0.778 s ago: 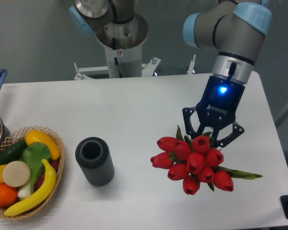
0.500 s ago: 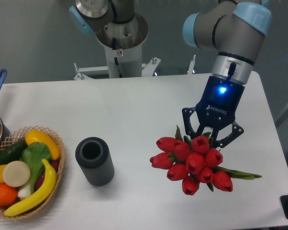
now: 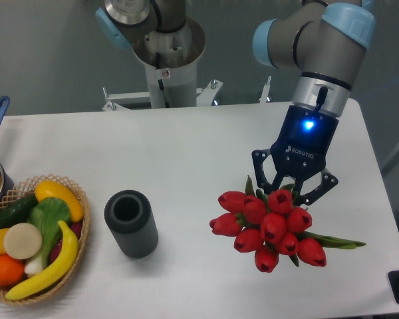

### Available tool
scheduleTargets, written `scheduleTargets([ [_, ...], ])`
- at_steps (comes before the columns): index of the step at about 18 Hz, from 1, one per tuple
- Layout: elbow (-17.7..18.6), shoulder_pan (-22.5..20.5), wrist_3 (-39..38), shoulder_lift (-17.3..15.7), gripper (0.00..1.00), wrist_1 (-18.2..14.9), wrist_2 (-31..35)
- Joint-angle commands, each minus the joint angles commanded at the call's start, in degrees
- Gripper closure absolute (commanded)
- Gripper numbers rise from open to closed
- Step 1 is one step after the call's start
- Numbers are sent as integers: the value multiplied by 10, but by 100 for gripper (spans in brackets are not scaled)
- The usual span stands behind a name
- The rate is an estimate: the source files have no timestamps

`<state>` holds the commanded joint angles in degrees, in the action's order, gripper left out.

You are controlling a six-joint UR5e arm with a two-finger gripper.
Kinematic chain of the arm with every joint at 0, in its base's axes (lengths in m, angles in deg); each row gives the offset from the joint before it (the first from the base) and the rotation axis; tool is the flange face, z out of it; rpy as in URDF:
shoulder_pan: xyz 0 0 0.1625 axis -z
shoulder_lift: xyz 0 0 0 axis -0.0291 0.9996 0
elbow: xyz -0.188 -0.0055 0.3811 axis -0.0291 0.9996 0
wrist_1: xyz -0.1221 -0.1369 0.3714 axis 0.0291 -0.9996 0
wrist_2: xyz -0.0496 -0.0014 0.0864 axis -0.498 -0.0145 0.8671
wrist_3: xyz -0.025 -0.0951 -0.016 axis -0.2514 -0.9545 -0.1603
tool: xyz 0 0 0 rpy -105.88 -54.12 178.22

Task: Insert the flowers into the vase

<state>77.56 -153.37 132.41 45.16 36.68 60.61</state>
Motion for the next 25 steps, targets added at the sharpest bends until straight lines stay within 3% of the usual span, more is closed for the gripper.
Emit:
scheduleTargets([
  [3,2,25,4,3,69,25,-25],
  [7,13,31,25,23,69,40,-148],
  [12,101,32,120,1,69,40,-286],
  [16,120,39,122,-15,70,40,-316],
  [20,114,47,131,-11,72,40,-404],
  [25,141,66,130,-22,72,39,-417],
])
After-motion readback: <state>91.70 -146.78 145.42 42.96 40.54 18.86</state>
